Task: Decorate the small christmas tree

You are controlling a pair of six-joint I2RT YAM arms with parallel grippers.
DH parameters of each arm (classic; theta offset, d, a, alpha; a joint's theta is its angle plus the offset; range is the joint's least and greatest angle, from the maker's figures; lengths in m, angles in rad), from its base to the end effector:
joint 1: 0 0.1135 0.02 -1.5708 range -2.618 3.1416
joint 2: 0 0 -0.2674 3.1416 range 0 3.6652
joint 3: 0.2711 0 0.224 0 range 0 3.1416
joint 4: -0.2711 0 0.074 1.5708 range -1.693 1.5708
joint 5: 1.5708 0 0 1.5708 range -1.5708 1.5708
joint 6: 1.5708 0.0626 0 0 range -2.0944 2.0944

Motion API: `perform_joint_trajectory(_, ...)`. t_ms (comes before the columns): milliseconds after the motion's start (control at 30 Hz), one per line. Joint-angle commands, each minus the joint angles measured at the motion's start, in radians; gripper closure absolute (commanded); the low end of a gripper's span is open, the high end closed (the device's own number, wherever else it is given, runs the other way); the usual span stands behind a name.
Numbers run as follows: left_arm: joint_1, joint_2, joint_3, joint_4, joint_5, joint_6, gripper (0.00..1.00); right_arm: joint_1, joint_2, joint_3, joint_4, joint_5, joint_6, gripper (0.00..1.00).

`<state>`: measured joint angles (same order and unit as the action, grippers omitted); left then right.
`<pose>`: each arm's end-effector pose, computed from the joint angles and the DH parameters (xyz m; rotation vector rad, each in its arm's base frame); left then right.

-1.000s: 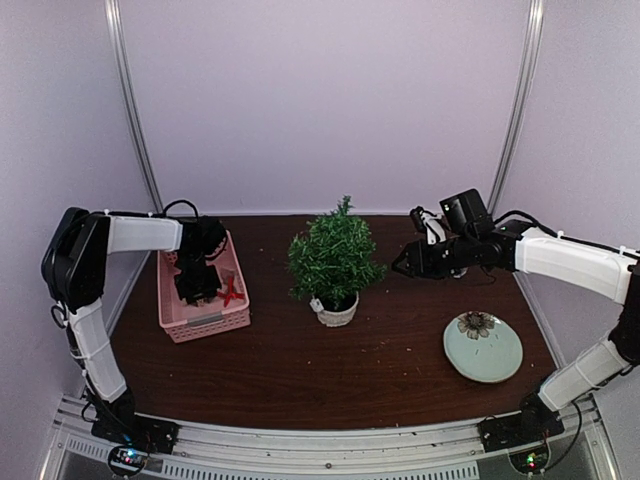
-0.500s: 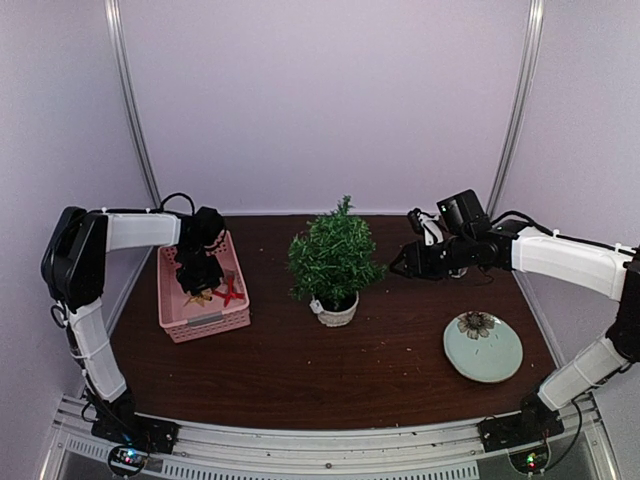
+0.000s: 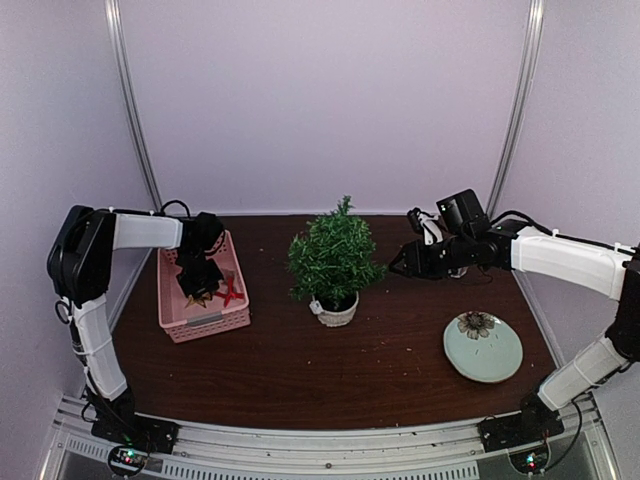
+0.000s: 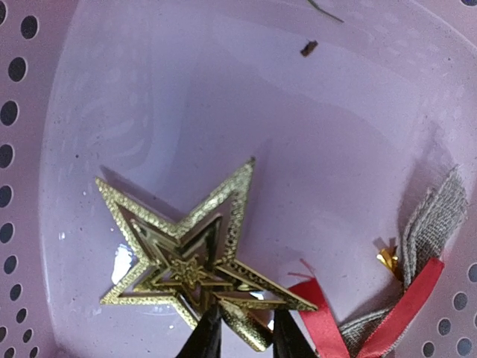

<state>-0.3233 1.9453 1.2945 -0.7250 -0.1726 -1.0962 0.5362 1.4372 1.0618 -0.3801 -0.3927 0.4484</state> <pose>0.3373 -0.1017 0.1462 -1.1087 2.6601 0.0054 0.2484 0.1755 0.2648 -0.3166 2.4299 0.9263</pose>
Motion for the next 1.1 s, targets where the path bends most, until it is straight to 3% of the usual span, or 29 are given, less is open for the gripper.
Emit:
perform_joint_trajectory(0,0.015,0.003,-0.064,-0.042,0.036,-0.025,0.78,-0.007,0.002,0.026,0.018,-0.003,0.001,0.56)
perform_joint_trajectory(400,0.021,-0.018,-0.062,-0.141,0.018,0.109,0.8,-0.008,-0.022,0.01,0.026,0.005,0.003,0.56)
perform_joint_trajectory(600,0.051,-0.013,-0.119,-0.052,0.041,0.141,0.8,-0.007,-0.034,0.004,0.027,0.008,0.009,0.56)
perform_joint_trajectory(800,0.068,-0.017,-0.095,0.005,0.024,0.221,0.71,-0.007,-0.041,0.007,0.026,0.01,0.012,0.56)
perform_joint_trajectory(1067,0.098,0.008,-0.103,0.056,0.053,0.229,0.72,-0.008,-0.04,0.01,0.03,0.011,0.013,0.56)
